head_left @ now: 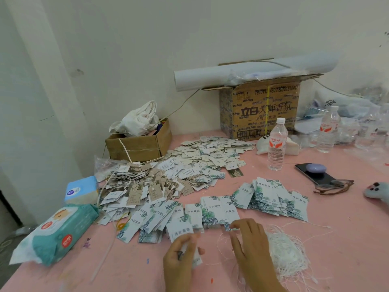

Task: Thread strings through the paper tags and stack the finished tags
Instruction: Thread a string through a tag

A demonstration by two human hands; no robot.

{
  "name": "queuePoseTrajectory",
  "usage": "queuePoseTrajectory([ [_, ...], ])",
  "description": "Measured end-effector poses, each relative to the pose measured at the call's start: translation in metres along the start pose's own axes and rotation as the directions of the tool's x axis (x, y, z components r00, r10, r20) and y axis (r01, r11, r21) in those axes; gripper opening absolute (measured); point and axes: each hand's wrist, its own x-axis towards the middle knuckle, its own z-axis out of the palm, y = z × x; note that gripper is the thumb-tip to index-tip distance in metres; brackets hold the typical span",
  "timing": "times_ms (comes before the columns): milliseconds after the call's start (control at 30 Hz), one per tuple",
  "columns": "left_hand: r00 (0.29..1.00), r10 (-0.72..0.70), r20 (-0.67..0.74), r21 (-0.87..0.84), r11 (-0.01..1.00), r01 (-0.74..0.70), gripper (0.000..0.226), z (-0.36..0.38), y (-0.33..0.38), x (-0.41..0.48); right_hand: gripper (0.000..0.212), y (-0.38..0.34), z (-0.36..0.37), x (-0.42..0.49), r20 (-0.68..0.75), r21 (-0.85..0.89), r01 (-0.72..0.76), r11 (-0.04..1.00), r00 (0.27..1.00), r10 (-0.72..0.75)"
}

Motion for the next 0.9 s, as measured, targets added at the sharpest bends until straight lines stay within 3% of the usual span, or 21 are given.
queuePoseTrajectory([
  [67,0.999,0.036,0.034,0.091,0.995,-0.039,0.009,0.007,0.0,-0.002,0.018,-0.003,0.001,-0.002,0.09,0.229,-0.009,0.973,0.996,-0.012],
  [133,0.997,0.053,0.065,0.132,0.989,-0.061,0.012,0.011,0.0,-0.005,0.017,-0.008,0.003,-0.004,0.241,0.471,-0.104,0.876,0.97,-0.014],
  [200,0.996,0.072,0.056,0.144,0.986,-0.079,0.017,0.011,-0.001,-0.004,0.013,-0.01,0.008,-0.006,0.329,0.554,-0.136,0.821,0.942,-0.065],
  [367,0.994,0.09,0.063,0.18,0.978,-0.1,0.017,0.009,-0.006,-0.001,0.011,-0.01,0.013,-0.008,0.289,0.582,-0.071,0.81,0.949,-0.124],
  [433,0.993,0.087,0.078,0.165,0.981,-0.099,0.012,0.008,-0.008,0.0,0.021,-0.009,0.012,-0.009,0.243,0.552,-0.017,0.834,0.96,-0.142],
  [533,0.99,0.11,0.087,0.163,0.979,-0.123,0.011,0.007,-0.012,0.001,0.033,-0.01,0.009,-0.01,0.322,0.553,-0.083,0.829,0.939,-0.12],
  [600,0.988,0.129,0.084,0.171,0.975,-0.142,0.015,0.007,-0.012,0.002,0.026,-0.011,0.008,-0.009,0.375,0.519,-0.114,0.847,0.921,-0.106],
  [667,0.984,0.136,0.118,0.196,0.968,-0.157,0.02,0.006,-0.012,0.003,0.04,-0.01,0.009,-0.009,0.39,0.424,-0.083,0.902,0.916,-0.099],
  [767,0.972,0.097,0.215,0.223,0.964,-0.146,0.013,0.008,-0.011,-0.001,0.04,-0.009,0.009,-0.007,0.334,0.341,-0.101,0.934,0.942,-0.02],
  [900,0.939,0.045,0.341,0.186,0.976,-0.114,0.056,0.012,-0.01,-0.005,0.033,-0.008,0.006,-0.003,0.229,0.419,-0.175,0.891,0.97,0.083],
])
